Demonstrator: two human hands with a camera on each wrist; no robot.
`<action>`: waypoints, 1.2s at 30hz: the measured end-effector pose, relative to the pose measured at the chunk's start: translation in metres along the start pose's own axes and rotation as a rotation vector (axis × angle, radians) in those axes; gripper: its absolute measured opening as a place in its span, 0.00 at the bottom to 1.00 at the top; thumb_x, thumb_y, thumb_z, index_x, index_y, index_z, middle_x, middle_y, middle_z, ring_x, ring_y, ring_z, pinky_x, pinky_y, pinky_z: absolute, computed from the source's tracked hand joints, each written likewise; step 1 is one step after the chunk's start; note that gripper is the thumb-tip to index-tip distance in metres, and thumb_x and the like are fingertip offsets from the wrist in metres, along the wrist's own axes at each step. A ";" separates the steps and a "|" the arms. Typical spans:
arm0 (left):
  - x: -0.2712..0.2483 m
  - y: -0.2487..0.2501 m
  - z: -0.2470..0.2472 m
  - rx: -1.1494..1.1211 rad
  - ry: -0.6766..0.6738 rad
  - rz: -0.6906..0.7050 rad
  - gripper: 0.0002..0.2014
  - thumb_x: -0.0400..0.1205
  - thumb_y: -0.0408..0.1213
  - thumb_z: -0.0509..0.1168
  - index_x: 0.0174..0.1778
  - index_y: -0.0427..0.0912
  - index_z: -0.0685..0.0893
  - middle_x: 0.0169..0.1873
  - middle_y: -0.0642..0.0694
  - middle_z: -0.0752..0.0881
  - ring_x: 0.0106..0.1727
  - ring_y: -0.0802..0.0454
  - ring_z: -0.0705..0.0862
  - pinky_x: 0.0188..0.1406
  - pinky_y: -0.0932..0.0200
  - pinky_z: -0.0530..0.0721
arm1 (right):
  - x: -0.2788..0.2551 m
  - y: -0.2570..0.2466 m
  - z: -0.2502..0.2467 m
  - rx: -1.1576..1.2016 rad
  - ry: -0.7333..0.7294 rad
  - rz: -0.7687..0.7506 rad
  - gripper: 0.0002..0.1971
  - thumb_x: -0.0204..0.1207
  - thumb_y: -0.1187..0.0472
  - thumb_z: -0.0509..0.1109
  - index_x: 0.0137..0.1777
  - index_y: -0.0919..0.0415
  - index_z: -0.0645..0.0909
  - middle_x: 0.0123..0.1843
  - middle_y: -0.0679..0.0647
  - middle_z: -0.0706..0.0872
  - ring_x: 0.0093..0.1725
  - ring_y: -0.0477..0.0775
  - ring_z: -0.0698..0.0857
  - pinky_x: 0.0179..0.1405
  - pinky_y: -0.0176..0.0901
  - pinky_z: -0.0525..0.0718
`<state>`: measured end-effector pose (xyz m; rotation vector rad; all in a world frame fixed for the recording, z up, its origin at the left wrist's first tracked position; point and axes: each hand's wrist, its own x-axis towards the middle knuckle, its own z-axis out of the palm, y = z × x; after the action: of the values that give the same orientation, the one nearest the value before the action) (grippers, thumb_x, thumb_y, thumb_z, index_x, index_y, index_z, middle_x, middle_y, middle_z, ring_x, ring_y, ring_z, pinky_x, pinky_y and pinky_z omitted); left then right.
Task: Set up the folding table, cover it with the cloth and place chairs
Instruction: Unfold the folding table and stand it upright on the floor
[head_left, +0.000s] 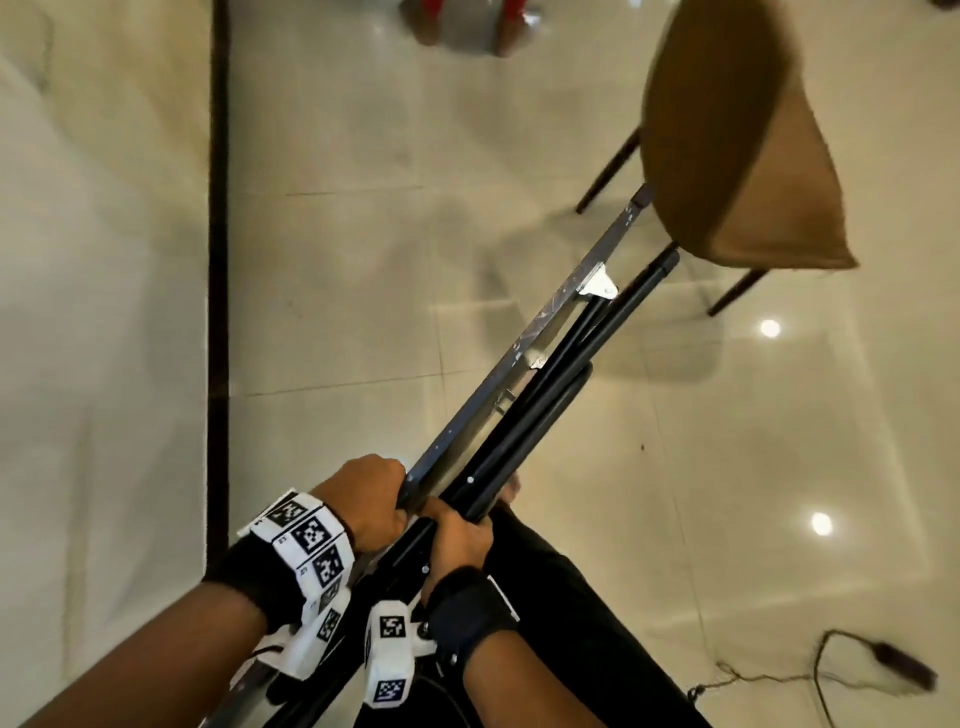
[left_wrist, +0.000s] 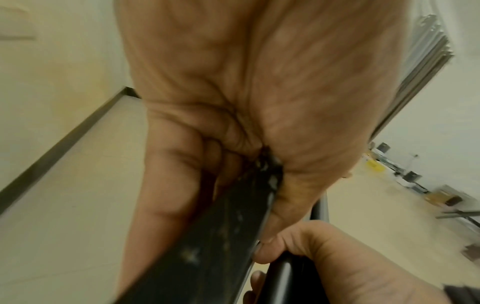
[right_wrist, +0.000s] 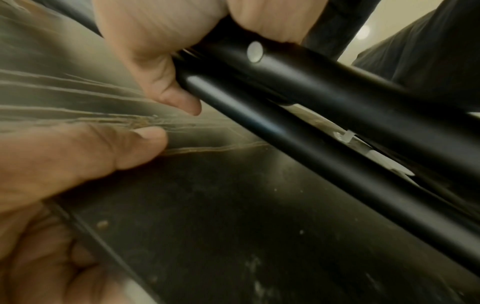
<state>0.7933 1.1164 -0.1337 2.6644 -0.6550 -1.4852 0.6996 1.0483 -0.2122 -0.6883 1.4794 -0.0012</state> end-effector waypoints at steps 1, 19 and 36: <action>0.001 0.019 0.001 0.039 -0.026 0.029 0.13 0.81 0.44 0.65 0.57 0.40 0.79 0.52 0.42 0.81 0.56 0.43 0.84 0.46 0.59 0.77 | 0.001 -0.007 -0.016 0.044 0.018 0.000 0.28 0.55 0.75 0.78 0.58 0.62 0.85 0.45 0.63 0.93 0.42 0.67 0.92 0.36 0.54 0.91; 0.037 0.380 0.019 0.600 -0.234 0.272 0.13 0.77 0.41 0.67 0.31 0.45 0.71 0.30 0.47 0.76 0.38 0.43 0.80 0.36 0.58 0.75 | 0.055 -0.165 -0.259 0.678 0.197 0.149 0.40 0.44 0.70 0.77 0.65 0.68 0.82 0.46 0.67 0.92 0.39 0.67 0.92 0.36 0.58 0.92; 0.128 0.777 0.032 0.876 -0.225 0.586 0.07 0.76 0.40 0.67 0.37 0.44 0.76 0.36 0.46 0.81 0.40 0.44 0.83 0.36 0.58 0.78 | 0.197 -0.416 -0.489 0.965 0.384 0.038 0.39 0.34 0.64 0.77 0.54 0.65 0.86 0.43 0.62 0.93 0.42 0.67 0.93 0.45 0.68 0.92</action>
<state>0.5553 0.3669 -0.0853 2.3387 -2.3020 -1.5260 0.4502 0.4248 -0.1857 0.1412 1.6220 -0.8034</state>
